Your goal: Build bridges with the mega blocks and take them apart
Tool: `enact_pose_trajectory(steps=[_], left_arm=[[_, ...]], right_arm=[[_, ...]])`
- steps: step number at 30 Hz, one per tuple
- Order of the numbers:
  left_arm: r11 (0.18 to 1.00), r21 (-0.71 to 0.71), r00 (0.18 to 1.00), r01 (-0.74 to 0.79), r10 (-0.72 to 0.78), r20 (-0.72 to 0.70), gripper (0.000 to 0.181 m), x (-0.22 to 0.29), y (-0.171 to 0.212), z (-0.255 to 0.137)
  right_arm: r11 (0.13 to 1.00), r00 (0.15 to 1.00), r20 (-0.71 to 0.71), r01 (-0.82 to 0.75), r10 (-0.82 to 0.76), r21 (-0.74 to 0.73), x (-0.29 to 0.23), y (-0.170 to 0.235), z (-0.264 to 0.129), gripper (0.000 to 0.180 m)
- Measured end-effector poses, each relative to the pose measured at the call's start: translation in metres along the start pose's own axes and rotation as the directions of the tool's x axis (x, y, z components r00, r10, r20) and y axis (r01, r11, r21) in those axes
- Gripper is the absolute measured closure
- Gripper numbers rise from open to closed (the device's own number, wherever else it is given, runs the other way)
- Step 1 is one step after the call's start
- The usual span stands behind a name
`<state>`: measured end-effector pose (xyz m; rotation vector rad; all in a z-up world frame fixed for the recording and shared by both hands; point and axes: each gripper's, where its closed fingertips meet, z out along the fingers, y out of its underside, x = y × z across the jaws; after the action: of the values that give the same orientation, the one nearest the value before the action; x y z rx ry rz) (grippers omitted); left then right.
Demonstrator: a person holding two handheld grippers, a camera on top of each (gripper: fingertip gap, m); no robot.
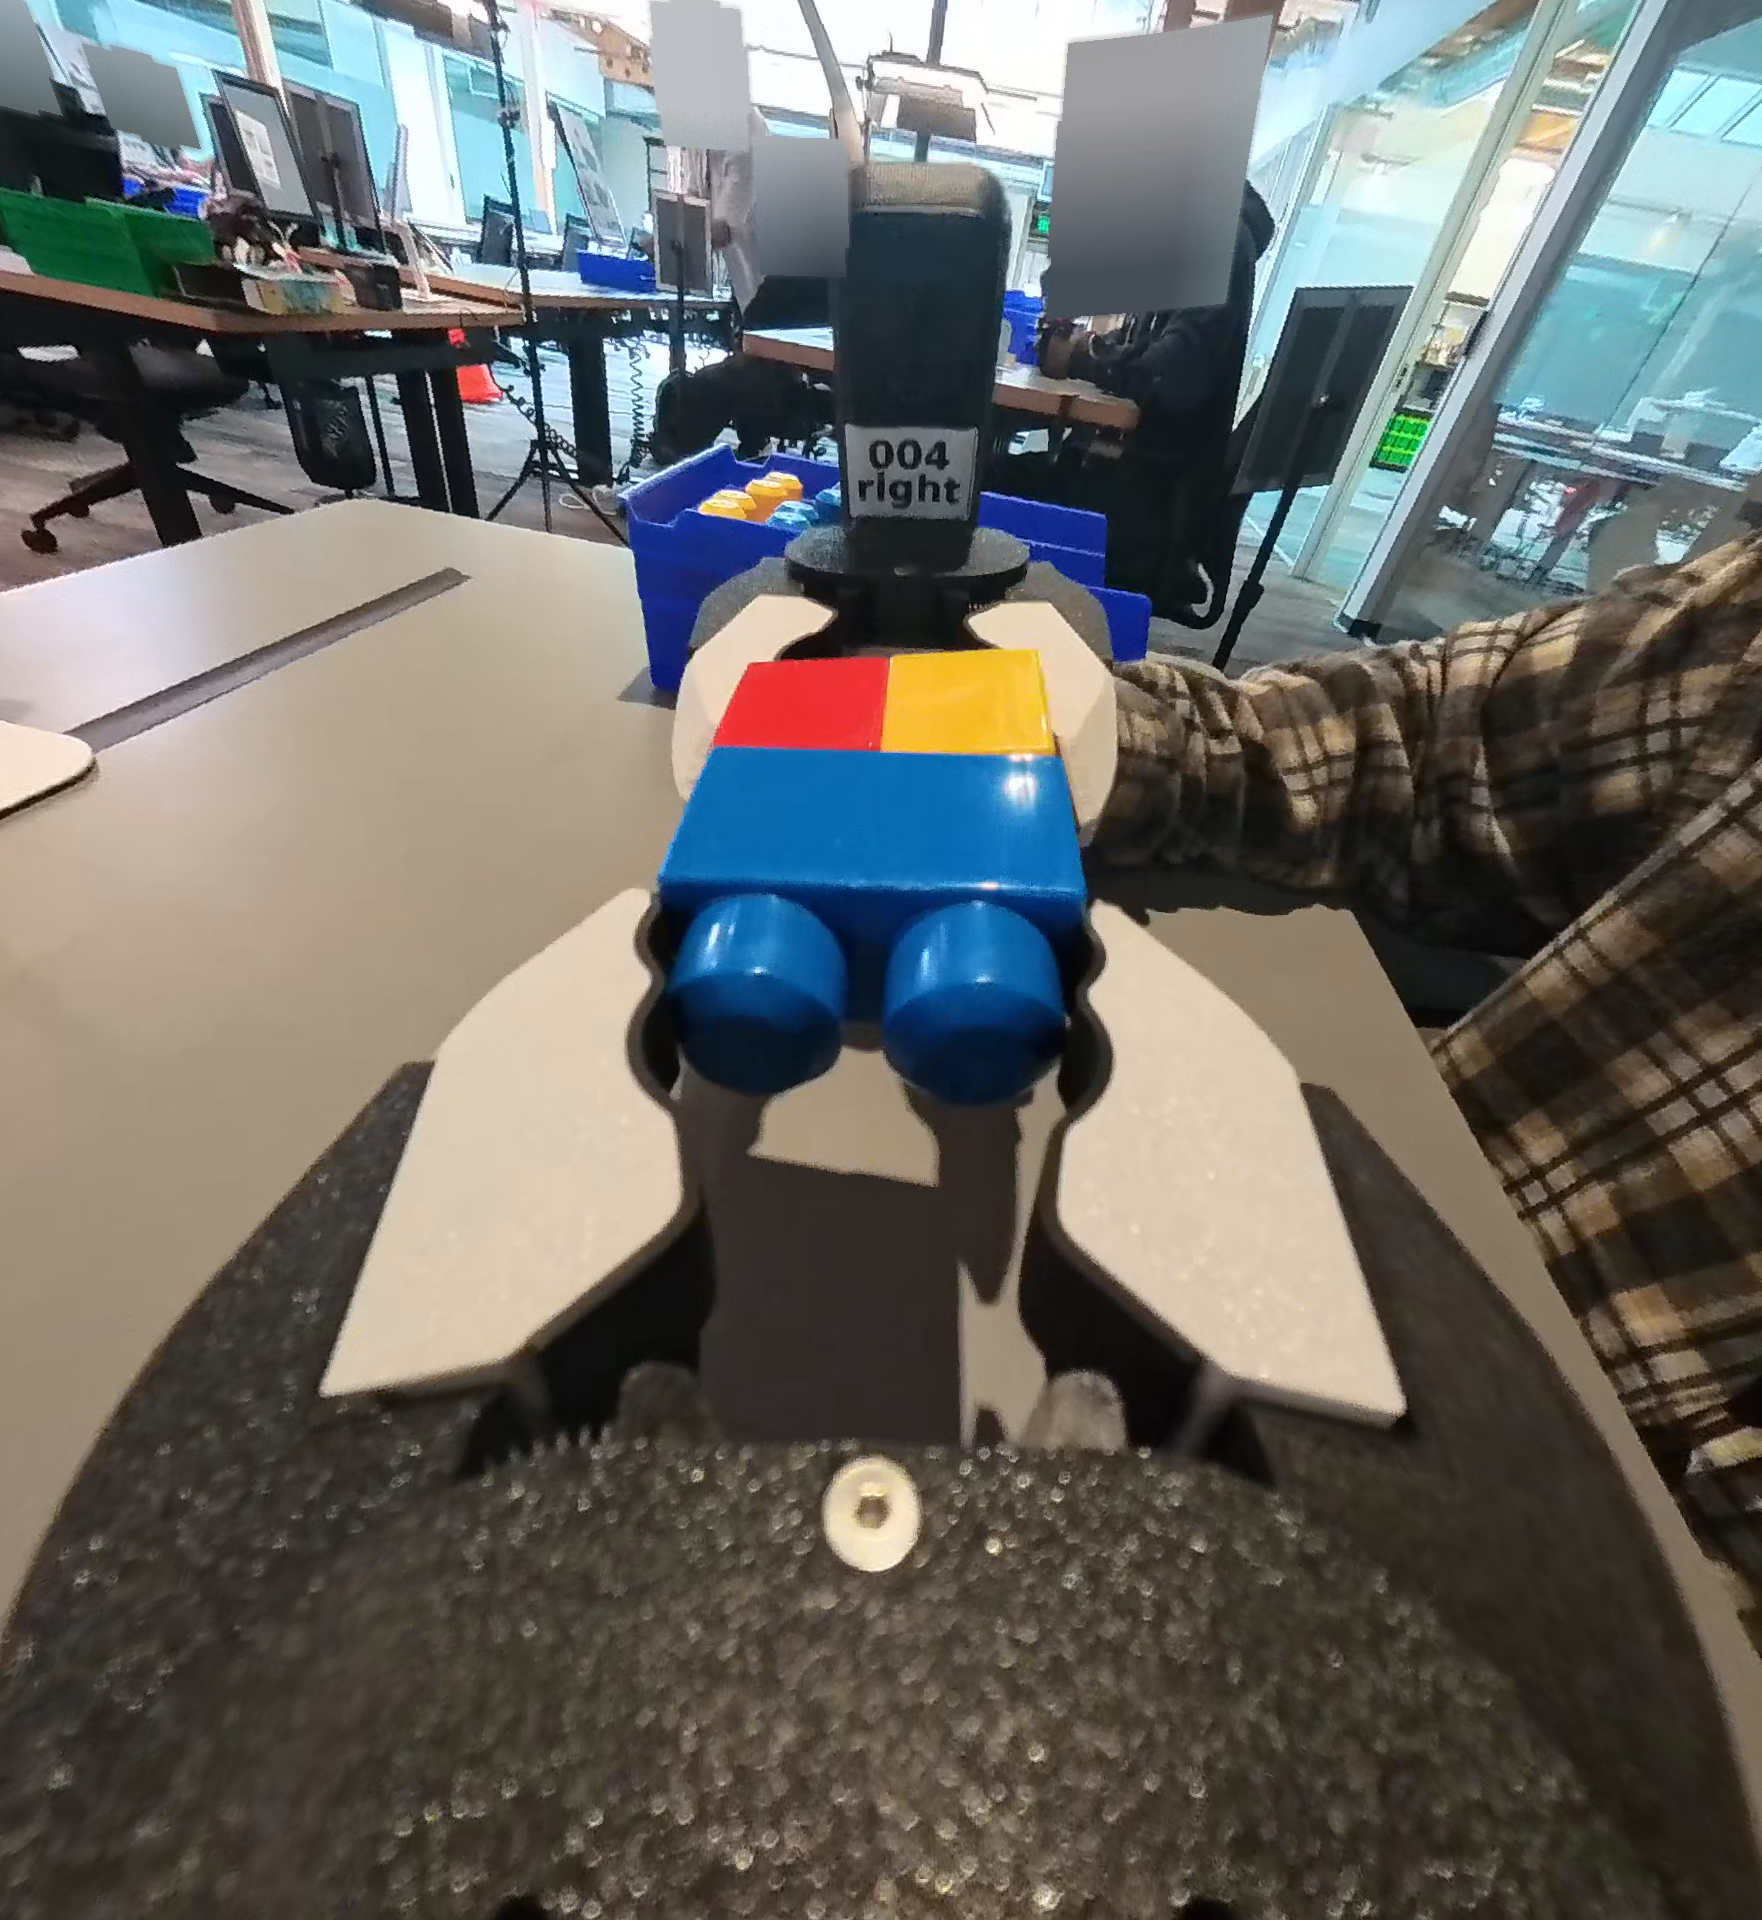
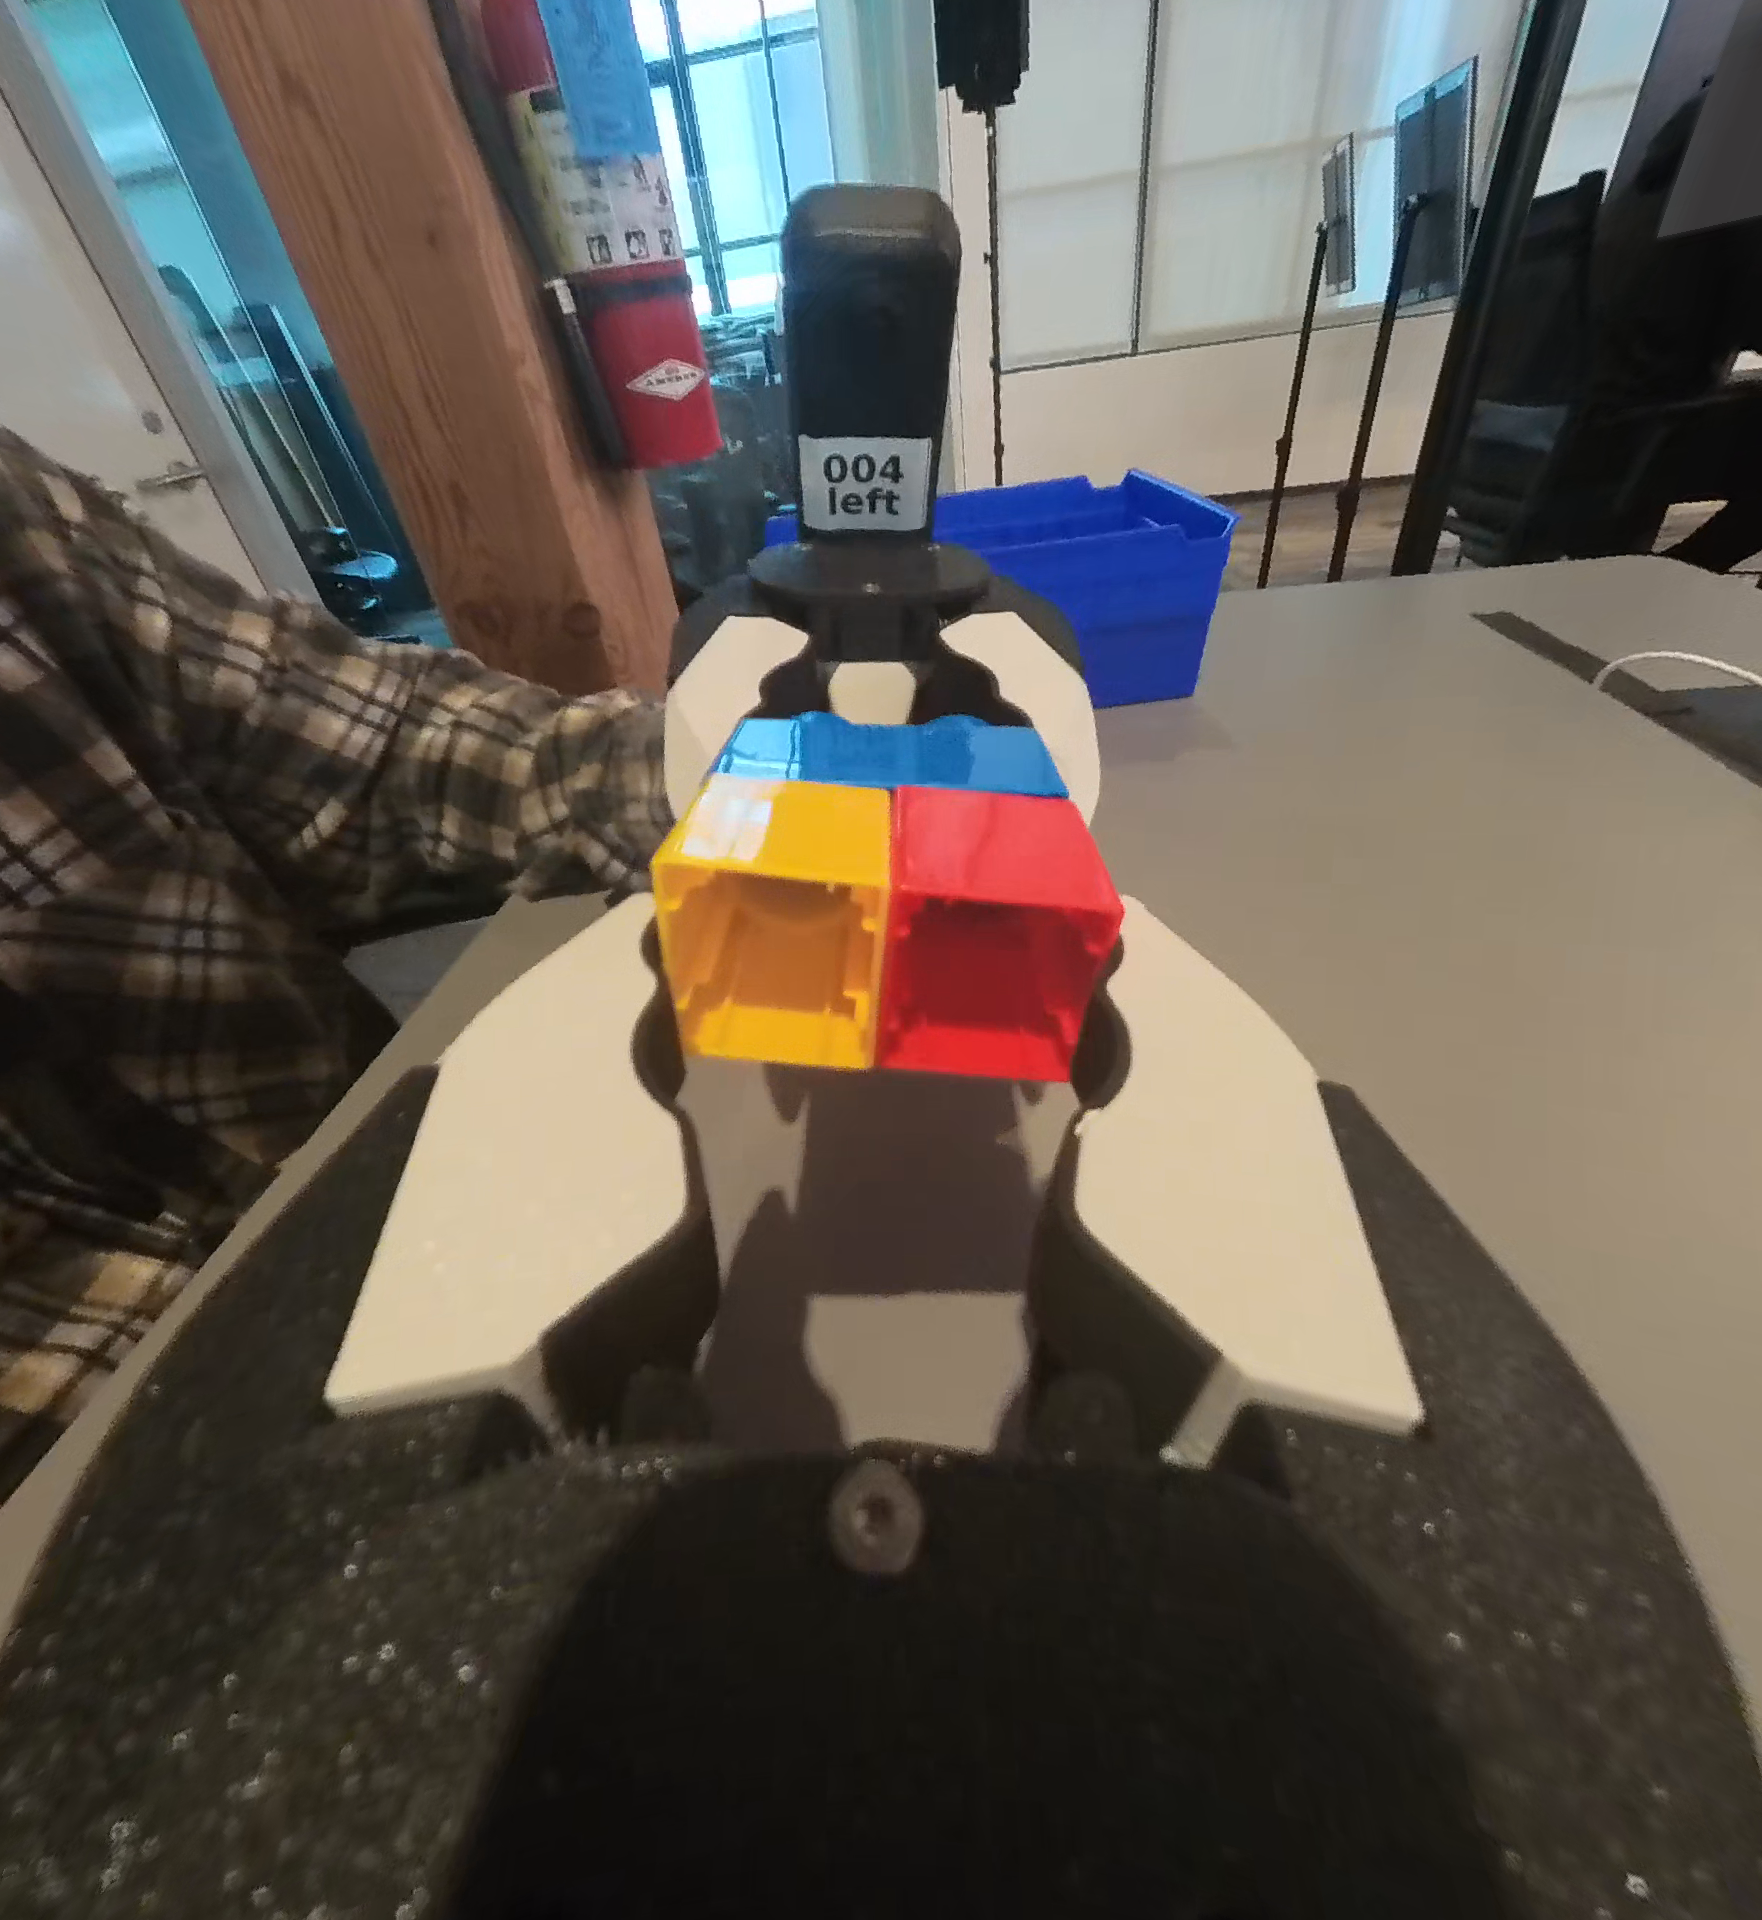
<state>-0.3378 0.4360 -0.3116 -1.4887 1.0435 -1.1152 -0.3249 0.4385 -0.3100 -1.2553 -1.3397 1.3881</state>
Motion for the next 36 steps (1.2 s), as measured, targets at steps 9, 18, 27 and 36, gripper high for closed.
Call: enact_pose_trajectory(steps=[9, 18, 27, 36], left_arm=[[1.000, -0.003, 1.000, 0.018, -0.018, 0.008, 0.108, -0.003, 0.003, 0.000], [0.999, -0.053, 1.000, 0.002, -0.003, -0.003, 0.108, -0.003, 0.011, 0.002], [0.960, -0.138, 0.963, -0.243, 0.256, 0.084, 0.109, -0.003, 0.010, -0.002], [0.970, -0.120, 0.973, -0.210, 0.220, 0.076, 0.108, -0.003, 0.009, -0.002]], right_arm=[[0.999, 0.999, -0.005, -0.034, 0.034, 0.036, 0.003, 0.000, 0.001, 0.107], [1.000, 1.000, -0.023, -0.001, 0.000, -0.027, 0.004, 0.008, 0.001, 0.106], [0.966, 0.961, -0.109, 0.244, -0.253, -0.090, 0.009, 0.003, -0.006, 0.095], [0.972, 0.973, -0.071, 0.213, -0.221, -0.099, 0.003, 0.013, -0.003, 0.083]])
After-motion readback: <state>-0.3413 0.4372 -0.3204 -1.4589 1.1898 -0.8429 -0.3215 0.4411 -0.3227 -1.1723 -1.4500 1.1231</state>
